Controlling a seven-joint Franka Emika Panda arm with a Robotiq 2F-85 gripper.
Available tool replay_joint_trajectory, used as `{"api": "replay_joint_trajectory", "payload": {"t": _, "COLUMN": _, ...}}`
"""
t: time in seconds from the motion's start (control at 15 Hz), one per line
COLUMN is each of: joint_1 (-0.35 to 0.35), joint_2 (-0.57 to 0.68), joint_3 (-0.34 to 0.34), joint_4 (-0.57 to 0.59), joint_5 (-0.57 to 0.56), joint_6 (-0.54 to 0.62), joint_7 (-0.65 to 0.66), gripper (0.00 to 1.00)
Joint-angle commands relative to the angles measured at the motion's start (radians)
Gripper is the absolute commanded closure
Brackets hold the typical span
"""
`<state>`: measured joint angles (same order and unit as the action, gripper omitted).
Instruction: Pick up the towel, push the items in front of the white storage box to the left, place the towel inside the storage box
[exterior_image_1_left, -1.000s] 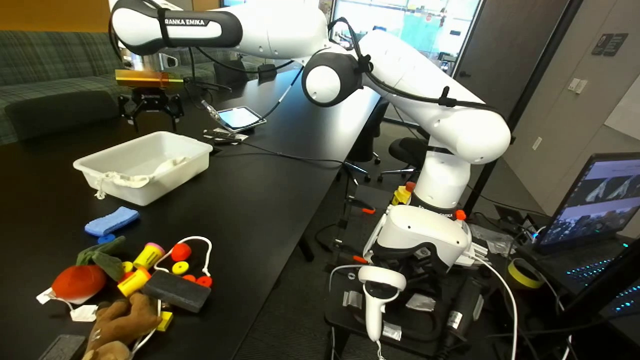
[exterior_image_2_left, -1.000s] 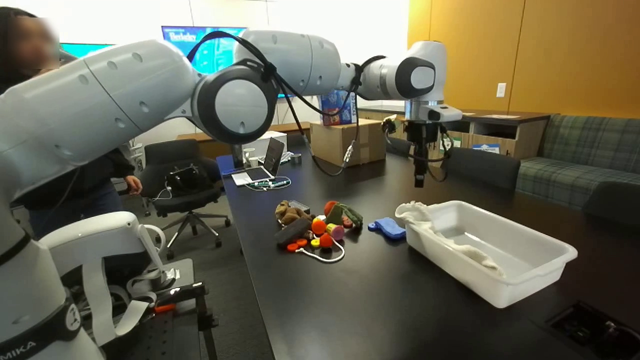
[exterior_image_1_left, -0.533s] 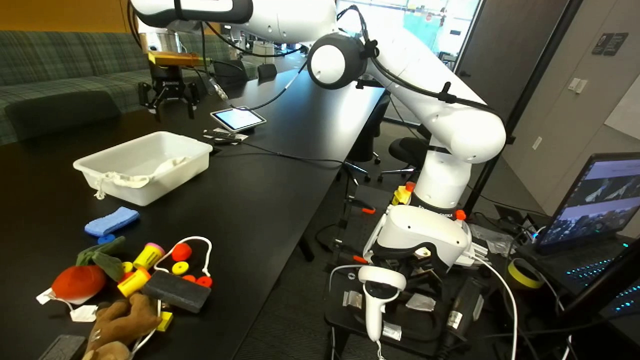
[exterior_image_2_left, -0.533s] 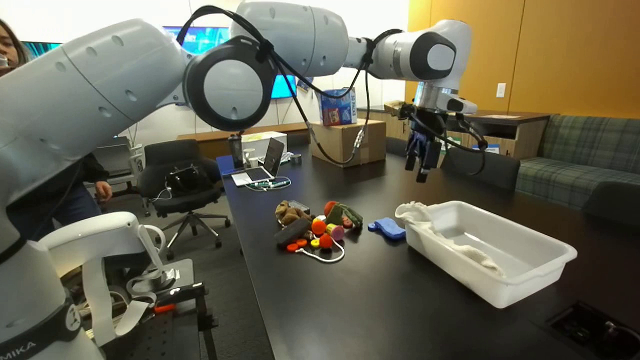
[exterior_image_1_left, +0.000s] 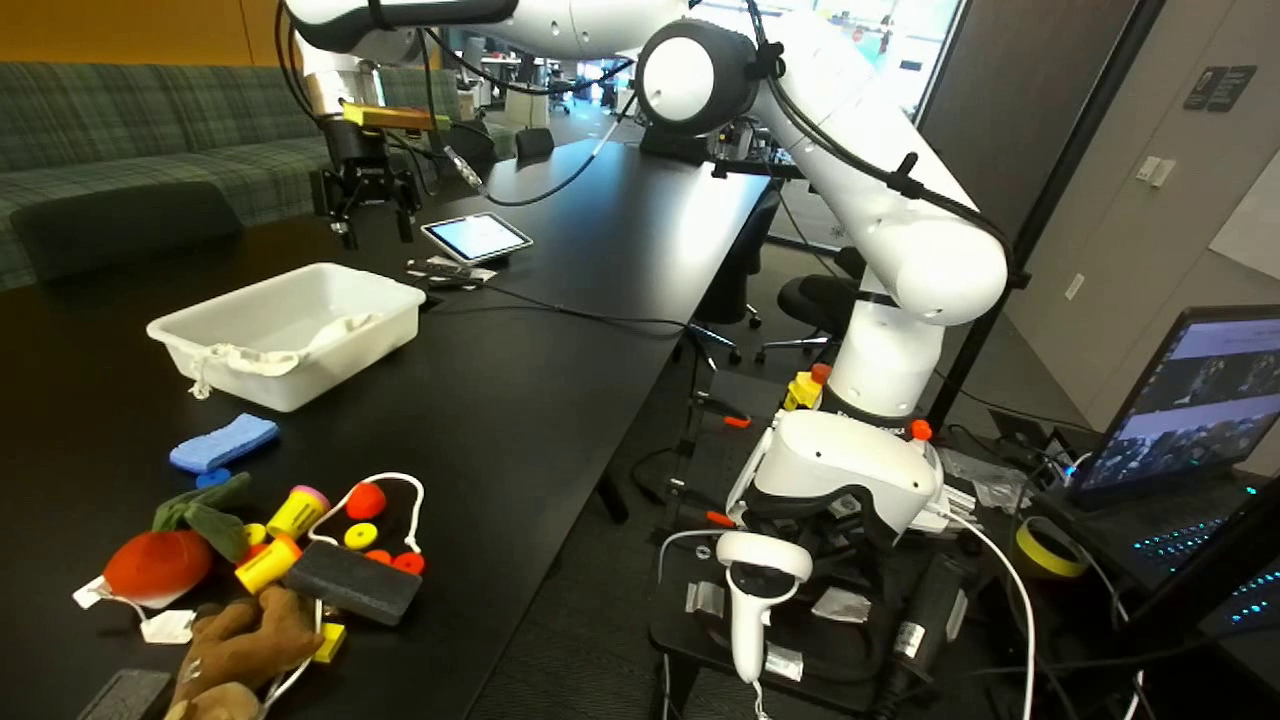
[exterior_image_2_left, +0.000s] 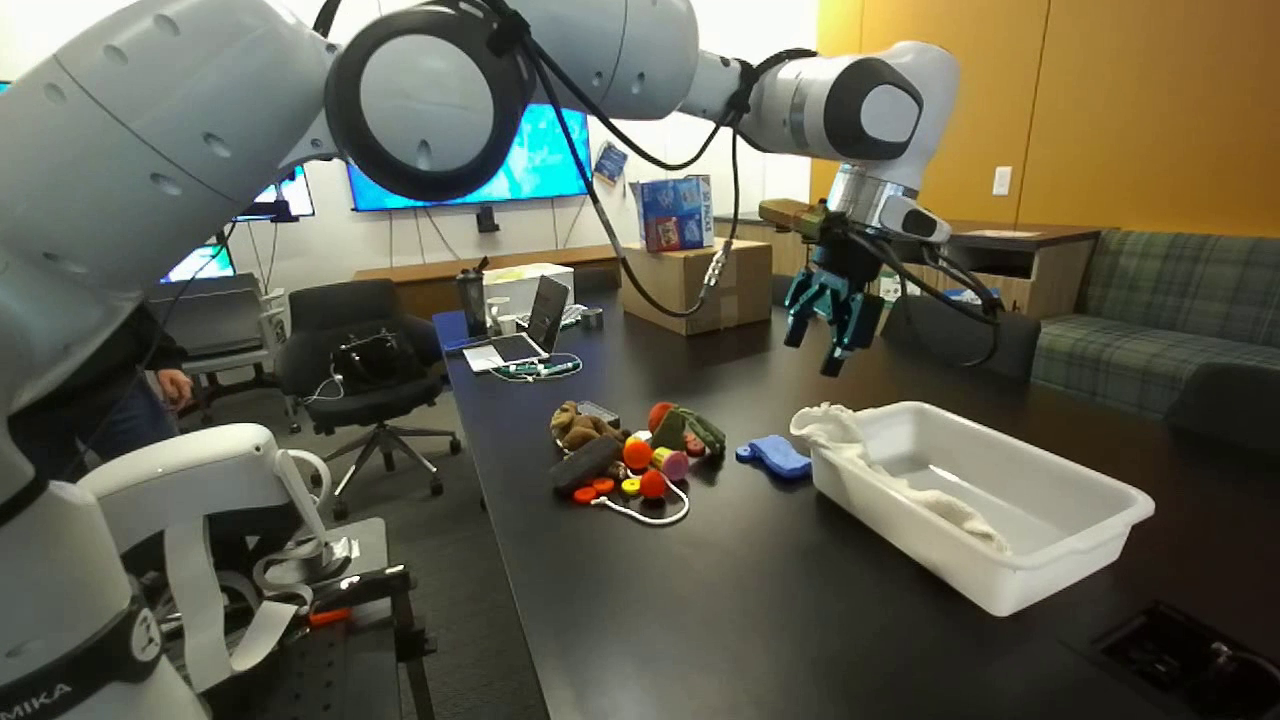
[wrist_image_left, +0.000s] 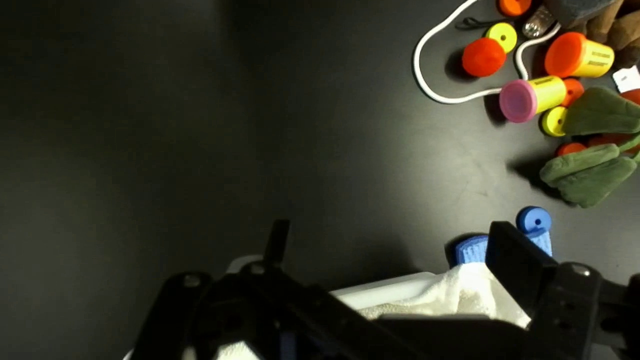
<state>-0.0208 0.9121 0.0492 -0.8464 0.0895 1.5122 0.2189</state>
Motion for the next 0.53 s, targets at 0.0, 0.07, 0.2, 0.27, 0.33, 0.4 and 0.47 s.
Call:
{"api": "replay_joint_trajectory", "payload": {"t": 0.0, "joint_1": 0.008, "joint_2": -0.141, "joint_3": -0.001, "joint_4": -0.243, "joint_5": -0.004, "joint_6": 0.228, "joint_7": -0.025, "gripper": 0.00}}
{"api": "replay_joint_trajectory", "payload": {"t": 0.07, "joint_1": 0.012, "joint_2": -0.160, "joint_3": -0.004, "joint_4": -0.288, "joint_5": -0.005, "joint_6": 0.306, "joint_7": -0.018, "gripper": 0.00}}
{"api": "replay_joint_trajectory", "payload": {"t": 0.2, "joint_1": 0.016, "joint_2": -0.199, "joint_3": -0.003, "joint_4": -0.382, "joint_5": 0.002, "joint_6": 0.453, "joint_7": -0.004, "gripper": 0.00}}
{"api": "replay_joint_trajectory", "payload": {"t": 0.27, "joint_1": 0.026, "joint_2": -0.218, "joint_3": -0.018, "joint_4": -0.425, "joint_5": 0.019, "joint_6": 0.517, "joint_7": -0.001, "gripper": 0.00}}
{"api": "replay_joint_trajectory", "payload": {"t": 0.33, "joint_1": 0.023, "joint_2": -0.124, "joint_3": -0.017, "joint_4": -0.272, "joint_5": 0.013, "joint_6": 0.403, "joint_7": -0.010, "gripper": 0.00}}
{"api": "replay_joint_trajectory", "payload": {"t": 0.4, "joint_1": 0.024, "joint_2": -0.141, "joint_3": -0.017, "joint_4": -0.313, "joint_5": 0.014, "joint_6": 0.451, "joint_7": -0.010, "gripper": 0.00}}
{"api": "replay_joint_trajectory", "payload": {"t": 0.47, "joint_1": 0.026, "joint_2": -0.154, "joint_3": -0.018, "joint_4": -0.341, "joint_5": 0.014, "joint_6": 0.473, "joint_7": -0.010, "gripper": 0.00}}
